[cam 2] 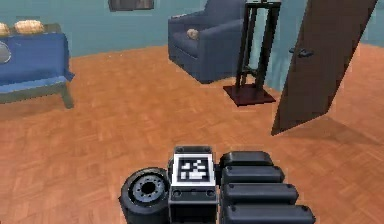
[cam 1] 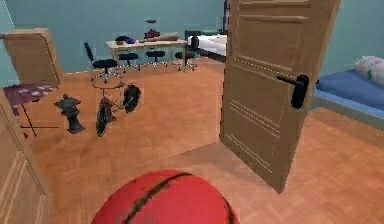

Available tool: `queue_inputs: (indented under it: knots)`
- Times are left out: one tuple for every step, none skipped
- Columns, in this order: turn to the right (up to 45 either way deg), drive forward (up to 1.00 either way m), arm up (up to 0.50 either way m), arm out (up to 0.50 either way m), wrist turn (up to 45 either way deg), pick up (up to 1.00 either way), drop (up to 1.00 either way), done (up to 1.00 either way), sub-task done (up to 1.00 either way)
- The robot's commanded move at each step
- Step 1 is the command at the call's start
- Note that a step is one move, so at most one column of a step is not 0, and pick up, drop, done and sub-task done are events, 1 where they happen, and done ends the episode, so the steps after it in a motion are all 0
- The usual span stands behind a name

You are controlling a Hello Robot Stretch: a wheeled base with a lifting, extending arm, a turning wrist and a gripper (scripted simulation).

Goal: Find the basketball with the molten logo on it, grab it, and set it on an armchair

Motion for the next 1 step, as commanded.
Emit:
queue_inputs:
  knots:
    - [45.0,0.00,0.00,0.00,0.0,0.00,0.00,0.00,0.00]
